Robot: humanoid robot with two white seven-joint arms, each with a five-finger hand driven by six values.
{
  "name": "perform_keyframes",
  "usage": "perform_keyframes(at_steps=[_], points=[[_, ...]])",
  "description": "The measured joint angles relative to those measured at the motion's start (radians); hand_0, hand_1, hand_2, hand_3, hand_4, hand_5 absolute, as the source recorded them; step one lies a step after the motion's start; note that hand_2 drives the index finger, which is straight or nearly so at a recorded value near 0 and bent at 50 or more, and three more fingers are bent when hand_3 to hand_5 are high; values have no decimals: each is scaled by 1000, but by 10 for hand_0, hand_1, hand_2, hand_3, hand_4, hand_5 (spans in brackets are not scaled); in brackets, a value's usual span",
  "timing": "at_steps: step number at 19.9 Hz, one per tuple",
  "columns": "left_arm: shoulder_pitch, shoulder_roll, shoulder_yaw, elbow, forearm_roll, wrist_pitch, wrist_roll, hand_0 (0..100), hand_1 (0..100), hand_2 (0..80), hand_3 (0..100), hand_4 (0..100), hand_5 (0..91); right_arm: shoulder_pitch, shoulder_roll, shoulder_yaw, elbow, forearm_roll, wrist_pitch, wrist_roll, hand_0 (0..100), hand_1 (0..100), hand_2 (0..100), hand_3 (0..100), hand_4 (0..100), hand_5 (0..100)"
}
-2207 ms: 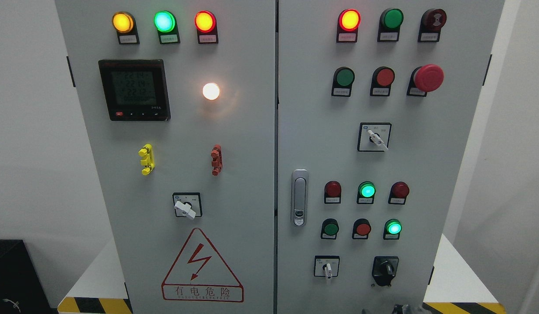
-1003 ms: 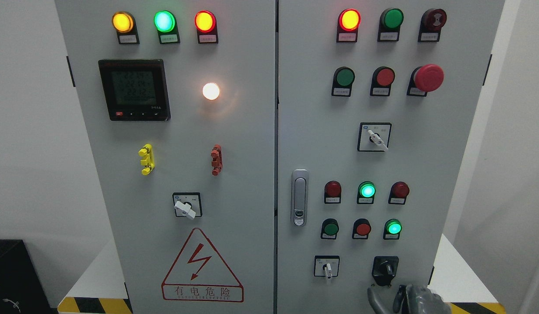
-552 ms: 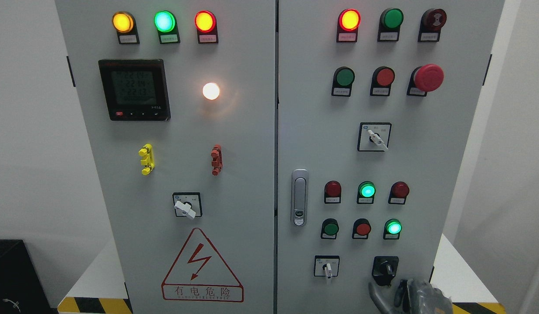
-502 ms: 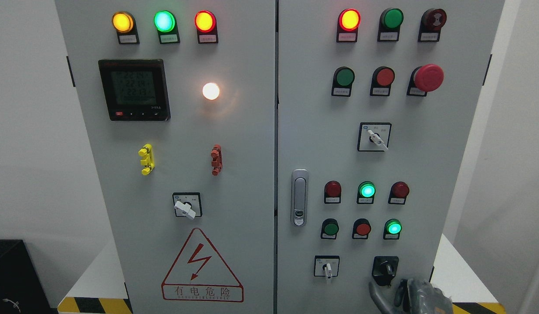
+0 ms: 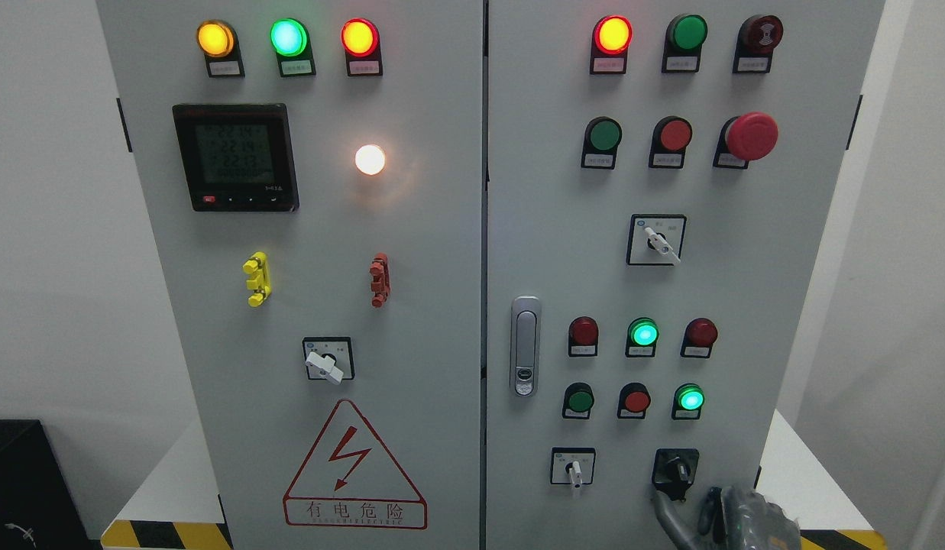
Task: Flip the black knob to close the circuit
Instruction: 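Grip the black knob with the right hand fingers and twist it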
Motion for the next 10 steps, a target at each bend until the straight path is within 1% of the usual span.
perform_keyframes(at_steps=[10], points=[[0,0,0,0,0,0,0,120,556,0,0,0,0,-14,-2,-16,10,0,0,0,0,44,787,944,779,801]])
